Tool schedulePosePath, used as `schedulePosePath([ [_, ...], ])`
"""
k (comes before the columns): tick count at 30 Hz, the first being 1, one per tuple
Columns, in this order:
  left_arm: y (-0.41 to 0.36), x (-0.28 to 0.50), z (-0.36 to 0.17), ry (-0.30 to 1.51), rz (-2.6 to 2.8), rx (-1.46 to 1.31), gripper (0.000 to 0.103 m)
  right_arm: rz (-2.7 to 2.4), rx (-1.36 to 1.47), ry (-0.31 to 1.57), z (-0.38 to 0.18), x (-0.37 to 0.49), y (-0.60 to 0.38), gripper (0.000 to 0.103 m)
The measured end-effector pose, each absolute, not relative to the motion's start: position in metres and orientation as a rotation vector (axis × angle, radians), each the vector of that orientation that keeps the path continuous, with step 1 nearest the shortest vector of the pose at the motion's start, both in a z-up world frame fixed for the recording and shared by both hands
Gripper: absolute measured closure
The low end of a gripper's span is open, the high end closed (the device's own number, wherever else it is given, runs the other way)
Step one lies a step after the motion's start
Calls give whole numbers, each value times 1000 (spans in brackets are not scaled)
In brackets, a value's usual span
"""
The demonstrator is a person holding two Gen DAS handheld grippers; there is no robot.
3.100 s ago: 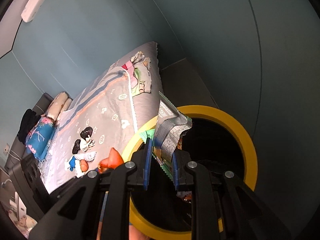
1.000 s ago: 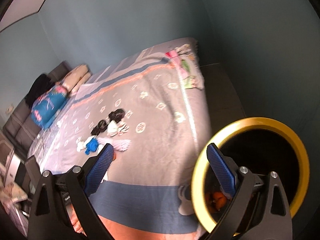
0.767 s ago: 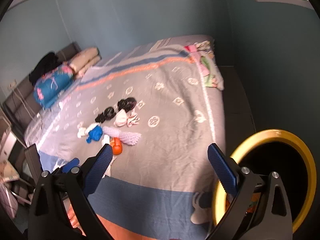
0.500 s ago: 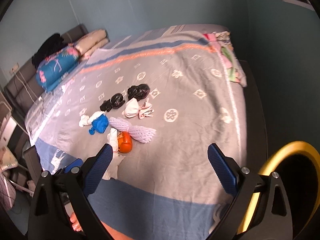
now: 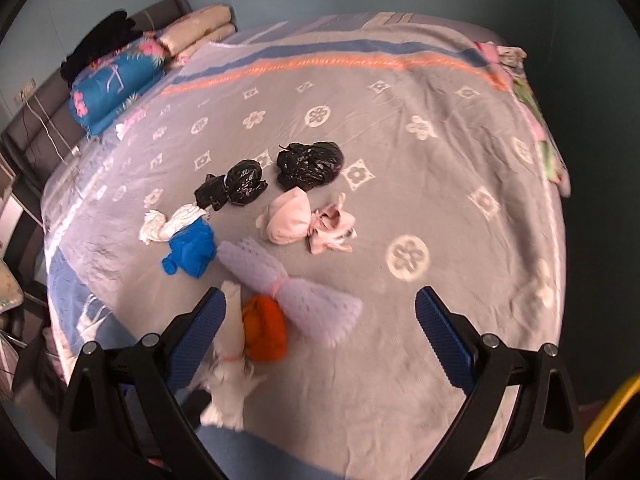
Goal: Collect trash
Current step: 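Grasp the white tissue bundle with the left tool while the right tool grasps the pink bra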
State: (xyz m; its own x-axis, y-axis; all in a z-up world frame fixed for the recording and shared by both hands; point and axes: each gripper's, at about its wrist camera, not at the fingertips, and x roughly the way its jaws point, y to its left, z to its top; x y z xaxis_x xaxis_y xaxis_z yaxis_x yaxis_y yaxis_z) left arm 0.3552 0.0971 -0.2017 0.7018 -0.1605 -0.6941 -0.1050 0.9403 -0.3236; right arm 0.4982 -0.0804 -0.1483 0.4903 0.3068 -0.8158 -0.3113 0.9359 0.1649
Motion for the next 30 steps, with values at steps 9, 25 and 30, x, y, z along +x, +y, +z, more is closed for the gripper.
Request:
schedulePosePath([
  [9,94,365,-205,814,-55,-331,13,331,-123,998,-180,542,-35,11],
  [25,85,376,-231,925,-77,-326,64,313,-161,1046,-218,579,-16,36],
  [30,84,372,-227,919,-101,-341,84,310,-149,1064,-227,583,-15,55],
])
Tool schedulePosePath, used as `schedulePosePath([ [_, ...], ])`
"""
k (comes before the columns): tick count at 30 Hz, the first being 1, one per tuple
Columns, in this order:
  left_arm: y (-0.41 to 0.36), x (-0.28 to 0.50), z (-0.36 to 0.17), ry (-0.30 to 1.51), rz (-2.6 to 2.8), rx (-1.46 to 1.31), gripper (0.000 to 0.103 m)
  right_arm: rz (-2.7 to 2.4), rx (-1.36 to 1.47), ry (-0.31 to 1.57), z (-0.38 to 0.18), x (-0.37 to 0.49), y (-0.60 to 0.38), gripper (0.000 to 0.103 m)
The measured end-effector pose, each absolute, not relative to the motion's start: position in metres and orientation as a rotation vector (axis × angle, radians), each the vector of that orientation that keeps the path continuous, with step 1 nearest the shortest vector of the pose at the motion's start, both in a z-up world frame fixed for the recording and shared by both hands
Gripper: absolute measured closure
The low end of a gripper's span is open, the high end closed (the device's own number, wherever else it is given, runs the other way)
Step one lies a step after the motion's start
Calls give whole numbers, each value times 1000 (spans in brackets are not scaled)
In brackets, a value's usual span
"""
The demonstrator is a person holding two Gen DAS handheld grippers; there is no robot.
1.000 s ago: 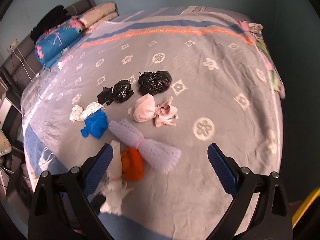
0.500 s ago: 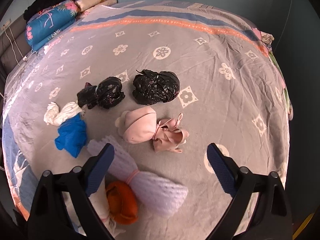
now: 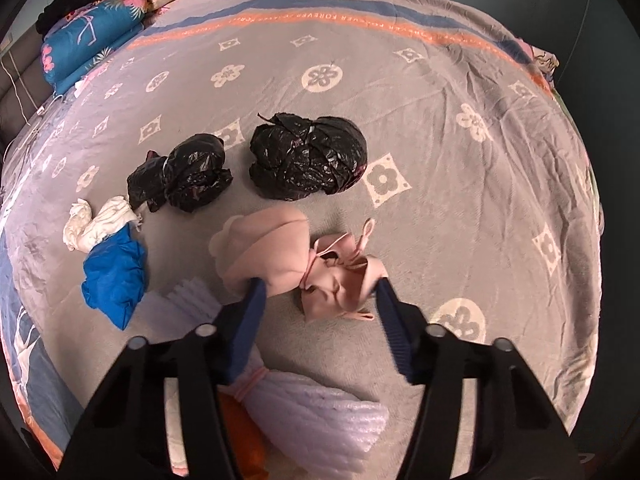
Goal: Collect trash
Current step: 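Grasp the white tissue bundle with the left tool while the right tool grasps the pink bra, then carry the white tissue and pink bra over the yellow-rimmed bin with both tools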
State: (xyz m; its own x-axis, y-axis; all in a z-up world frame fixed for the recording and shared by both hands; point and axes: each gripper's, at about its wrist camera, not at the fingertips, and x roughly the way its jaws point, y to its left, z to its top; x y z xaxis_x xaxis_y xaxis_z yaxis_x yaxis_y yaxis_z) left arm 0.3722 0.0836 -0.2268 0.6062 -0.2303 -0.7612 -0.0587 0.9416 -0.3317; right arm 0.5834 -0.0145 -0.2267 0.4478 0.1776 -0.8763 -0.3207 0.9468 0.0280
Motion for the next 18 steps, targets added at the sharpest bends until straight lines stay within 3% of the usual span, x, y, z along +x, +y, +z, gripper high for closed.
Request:
schedulePosePath([
  [1,83,371,-225,914,-99,-335,86,308,-149,1065,-227,584,-14,59],
  [3,82,370,-224,910,-101,-335,87,294,-156,1064,-228,583,-13,77],
  [5,83,369,-223,913,-104,-351,87,280,-152,1071,-229,584,-12,87],
  [9,89,366,-222,918,-121,-405,87,267,-118,1104,-232,586,-17,94],
  [18,95,353,-209,886,-151,-449,87,273,-103,1059,-209,572,-23,97],
])
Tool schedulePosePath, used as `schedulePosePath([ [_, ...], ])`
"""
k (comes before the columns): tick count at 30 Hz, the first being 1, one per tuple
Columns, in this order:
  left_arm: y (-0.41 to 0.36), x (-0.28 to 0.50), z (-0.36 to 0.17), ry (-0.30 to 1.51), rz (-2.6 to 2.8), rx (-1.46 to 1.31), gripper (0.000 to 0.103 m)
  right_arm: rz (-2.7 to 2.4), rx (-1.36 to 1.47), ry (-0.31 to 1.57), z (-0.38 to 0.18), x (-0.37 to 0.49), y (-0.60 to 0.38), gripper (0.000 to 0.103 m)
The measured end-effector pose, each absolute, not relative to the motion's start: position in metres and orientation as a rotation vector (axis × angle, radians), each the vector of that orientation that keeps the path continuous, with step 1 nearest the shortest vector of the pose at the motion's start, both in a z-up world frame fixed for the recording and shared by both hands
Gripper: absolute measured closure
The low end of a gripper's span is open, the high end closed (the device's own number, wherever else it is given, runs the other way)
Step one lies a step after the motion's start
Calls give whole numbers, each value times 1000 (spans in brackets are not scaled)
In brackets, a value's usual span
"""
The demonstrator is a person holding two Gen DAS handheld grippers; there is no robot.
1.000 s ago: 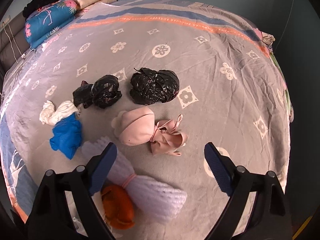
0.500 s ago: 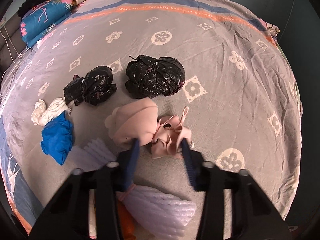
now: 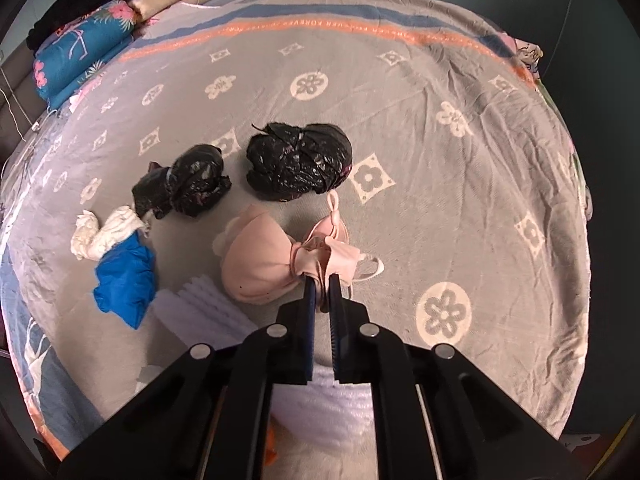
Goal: Collect trash
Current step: 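Carry the white tissue and pink bra over the yellow-rimmed bin with both tools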
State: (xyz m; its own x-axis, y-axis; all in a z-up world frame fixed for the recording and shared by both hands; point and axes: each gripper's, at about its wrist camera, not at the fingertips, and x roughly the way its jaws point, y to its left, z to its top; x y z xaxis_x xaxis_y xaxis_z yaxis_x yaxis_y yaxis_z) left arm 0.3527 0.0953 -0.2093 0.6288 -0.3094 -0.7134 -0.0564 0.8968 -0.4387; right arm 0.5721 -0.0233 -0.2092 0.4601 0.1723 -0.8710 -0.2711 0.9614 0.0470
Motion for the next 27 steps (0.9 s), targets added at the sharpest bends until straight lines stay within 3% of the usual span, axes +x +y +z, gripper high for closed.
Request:
schedulePosePath([
  [27,120,324,-172,774,-134,-486,88,318,14,989,-137,517,-57,97],
])
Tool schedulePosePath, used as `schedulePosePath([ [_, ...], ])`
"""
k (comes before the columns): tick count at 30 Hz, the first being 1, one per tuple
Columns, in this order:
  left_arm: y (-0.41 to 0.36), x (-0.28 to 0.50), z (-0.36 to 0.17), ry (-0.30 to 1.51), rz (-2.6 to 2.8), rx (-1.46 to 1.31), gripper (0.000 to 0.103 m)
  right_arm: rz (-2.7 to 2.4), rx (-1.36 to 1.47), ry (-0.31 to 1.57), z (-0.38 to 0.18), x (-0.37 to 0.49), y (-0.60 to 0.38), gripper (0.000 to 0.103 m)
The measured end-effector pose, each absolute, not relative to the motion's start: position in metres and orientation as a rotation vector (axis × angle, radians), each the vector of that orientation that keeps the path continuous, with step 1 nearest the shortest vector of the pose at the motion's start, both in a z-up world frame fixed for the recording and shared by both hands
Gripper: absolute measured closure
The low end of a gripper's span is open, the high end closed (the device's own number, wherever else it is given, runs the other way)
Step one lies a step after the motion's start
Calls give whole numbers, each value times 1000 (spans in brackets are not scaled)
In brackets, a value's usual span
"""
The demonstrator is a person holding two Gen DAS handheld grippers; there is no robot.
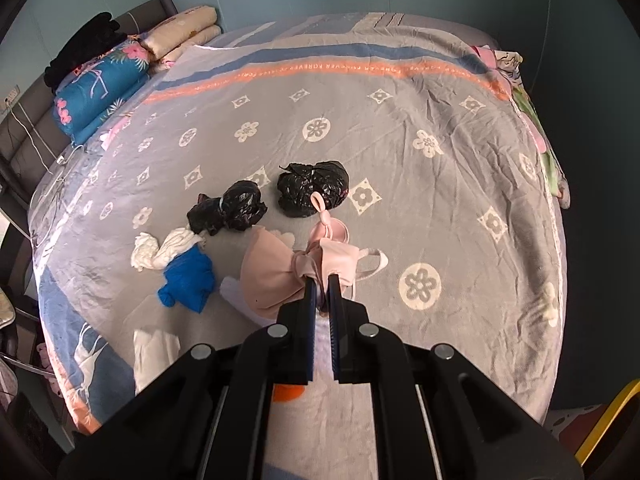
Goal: Collect trash
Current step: 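Carry the white tissue and pink bra over the yellow-rimmed bin with both tools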
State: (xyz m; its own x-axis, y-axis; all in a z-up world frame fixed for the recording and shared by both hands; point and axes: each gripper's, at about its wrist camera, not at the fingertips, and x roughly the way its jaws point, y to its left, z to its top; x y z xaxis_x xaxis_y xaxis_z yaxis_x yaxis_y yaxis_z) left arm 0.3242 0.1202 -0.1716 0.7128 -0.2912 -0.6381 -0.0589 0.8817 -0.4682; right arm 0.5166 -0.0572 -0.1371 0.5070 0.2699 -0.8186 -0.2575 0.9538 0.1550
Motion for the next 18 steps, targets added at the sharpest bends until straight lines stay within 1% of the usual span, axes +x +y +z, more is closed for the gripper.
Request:
schedulePosePath([
  [6,119,315,-165,765,-130,-479,88,339,32,974,-123,485,-76,97],
  [18,106,289,-129,705,-92,-402,88,366,49,944,-99,424,-119,97],
])
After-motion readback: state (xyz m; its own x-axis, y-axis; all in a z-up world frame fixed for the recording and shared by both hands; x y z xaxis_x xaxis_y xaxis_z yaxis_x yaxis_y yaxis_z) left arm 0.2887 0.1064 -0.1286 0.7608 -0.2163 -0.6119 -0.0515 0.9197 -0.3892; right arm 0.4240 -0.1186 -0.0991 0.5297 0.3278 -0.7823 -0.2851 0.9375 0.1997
